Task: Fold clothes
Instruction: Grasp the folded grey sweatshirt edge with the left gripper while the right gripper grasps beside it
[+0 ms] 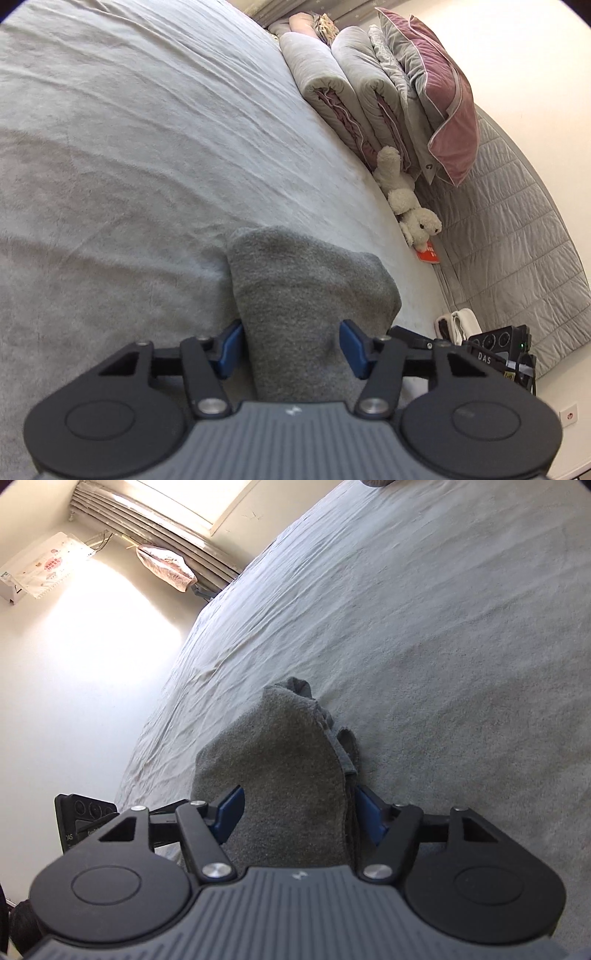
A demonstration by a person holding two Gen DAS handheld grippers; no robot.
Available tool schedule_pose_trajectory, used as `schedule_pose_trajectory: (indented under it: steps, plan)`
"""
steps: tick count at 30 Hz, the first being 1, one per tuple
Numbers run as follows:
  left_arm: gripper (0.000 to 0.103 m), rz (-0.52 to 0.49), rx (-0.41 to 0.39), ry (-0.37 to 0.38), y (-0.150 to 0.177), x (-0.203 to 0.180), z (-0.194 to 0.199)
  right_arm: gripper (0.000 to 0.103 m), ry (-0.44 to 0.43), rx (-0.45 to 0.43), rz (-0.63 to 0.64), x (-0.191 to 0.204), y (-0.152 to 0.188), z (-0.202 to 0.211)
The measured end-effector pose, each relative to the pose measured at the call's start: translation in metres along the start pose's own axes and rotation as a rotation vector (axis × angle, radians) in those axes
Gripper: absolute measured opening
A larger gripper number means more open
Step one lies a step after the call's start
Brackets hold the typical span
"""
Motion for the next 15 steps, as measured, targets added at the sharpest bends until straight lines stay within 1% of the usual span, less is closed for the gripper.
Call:
schedule_pose_trajectory:
  steps: [1,2,3,4,5,8,11,15]
  plan:
    - [0.046,0.016,-0.022,0.004,0.0,0.002,0.0,0.06,-0.004,-0.005,0.0,0.001,0.0,-0.002]
    - [0.043,0.027,-0.042,0.005,0.0,0.003,0.0,0.052,-0.002,-0.018,-0.005,0.002,0.001,-0.004]
    - [0.041,0.035,-0.058,0.003,0.0,0.003,0.0,0.047,0.001,-0.033,-0.01,0.004,0.002,-0.006]
    - [0.039,0.042,-0.072,-0.001,0.0,0.003,0.001,0.038,0.001,-0.047,-0.014,0.005,0.003,-0.008]
    - [0.036,0.052,-0.083,-0.005,-0.001,0.001,0.001,0.034,-0.005,-0.063,-0.017,0.007,0.003,-0.007]
    - [0.033,0.068,-0.108,-0.013,-0.005,-0.006,0.003,0.03,-0.03,-0.108,-0.032,0.012,0.002,-0.001]
    - [0.032,0.051,-0.12,-0.001,-0.015,-0.021,0.0,0.027,-0.053,-0.151,-0.055,0.015,-0.002,0.012]
    - [0.031,0.007,-0.101,0.021,-0.029,-0.048,-0.02,0.027,-0.032,-0.224,-0.047,0.016,-0.015,0.034]
Point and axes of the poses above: each gripper's, at about its wrist camera, not at the fingertips, and z roughly against the way its jaws point, x to its left, y to its underside, the point moved 10 cm from there along -z, roughly the way its jaws point, and after that the axes turned 8 degrees about -z, right-handed, at the moved point
